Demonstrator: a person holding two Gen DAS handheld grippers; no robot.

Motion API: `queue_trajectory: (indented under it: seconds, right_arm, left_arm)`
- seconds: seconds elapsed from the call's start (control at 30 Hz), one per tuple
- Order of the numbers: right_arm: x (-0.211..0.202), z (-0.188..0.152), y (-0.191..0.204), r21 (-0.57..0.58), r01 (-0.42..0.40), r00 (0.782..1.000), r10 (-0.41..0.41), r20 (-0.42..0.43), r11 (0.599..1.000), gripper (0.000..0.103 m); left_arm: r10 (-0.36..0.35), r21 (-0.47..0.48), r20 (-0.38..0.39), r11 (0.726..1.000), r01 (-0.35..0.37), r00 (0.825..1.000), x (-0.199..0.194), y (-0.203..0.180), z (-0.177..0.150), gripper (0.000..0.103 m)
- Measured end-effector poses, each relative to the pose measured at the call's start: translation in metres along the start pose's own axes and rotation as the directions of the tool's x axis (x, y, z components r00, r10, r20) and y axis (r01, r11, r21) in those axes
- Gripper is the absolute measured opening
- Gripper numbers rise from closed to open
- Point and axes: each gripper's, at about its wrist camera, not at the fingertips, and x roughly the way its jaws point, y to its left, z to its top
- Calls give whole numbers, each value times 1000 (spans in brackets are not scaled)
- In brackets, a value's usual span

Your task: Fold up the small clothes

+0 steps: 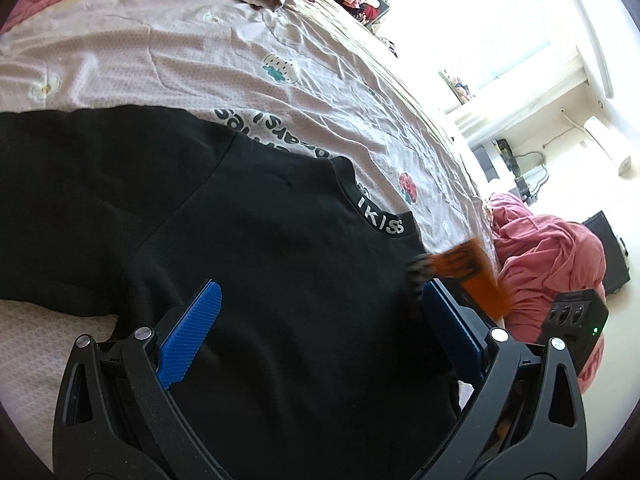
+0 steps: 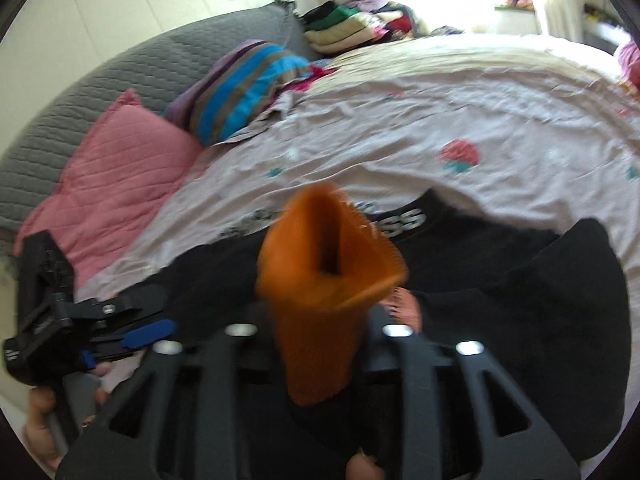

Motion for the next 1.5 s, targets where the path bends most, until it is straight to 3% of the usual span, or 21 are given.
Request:
queue_trajectory:
  seconds: [0.13,0.3,0.43,0.6,0.67,0.8,0.83,0.97,1.23,1.5]
  right_arm:
    - [-13,-2,5,-2,-66,998,66,5,998,52]
    - [-42,-3,-1,-17,-52,998,53,29,998,53]
    - [-63,-9,-14,15,-26,999,25,40,1000,53]
    - [-77,-19,-31,78,-23,999,19,44,997,55]
    - [-82,-23,-38,100,-21,999,17,44,995,55]
    - [-90,-28,-51,143,-3,999,-4,53,990,55]
    - [-92,-29,-53,148,1,998,-10,57,989,55]
    - [-102,-31,-63,163,28,996,-41,76,986,56]
    - [-102,-34,-72,153,104,992,-114,55,983,56]
    - [-91,-34,-65,93,162,986,-165,26,982,56]
  left_arm:
    - [-27,-8,-25,1000,27,999,7,-1,-4,94]
    - [-58,18,-55,998,59,997,19,-12,-14,88]
    - [-57,51,-92,997,62,994,35,-23,-19,67]
    - [-49,76,-125,995,59,991,53,-31,-28,51]
    - [-38,95,-137,994,52,990,61,-35,-31,39]
    - [-10,141,-135,990,30,991,68,-39,-33,4]
    - [-9,152,-126,988,28,992,67,-41,-32,1]
    - [-45,174,-81,983,59,996,50,-46,-25,0]
    - [-50,251,75,968,30,996,-6,-62,-6,0]
    - [-16,232,60,973,2,998,-11,-42,-4,0]
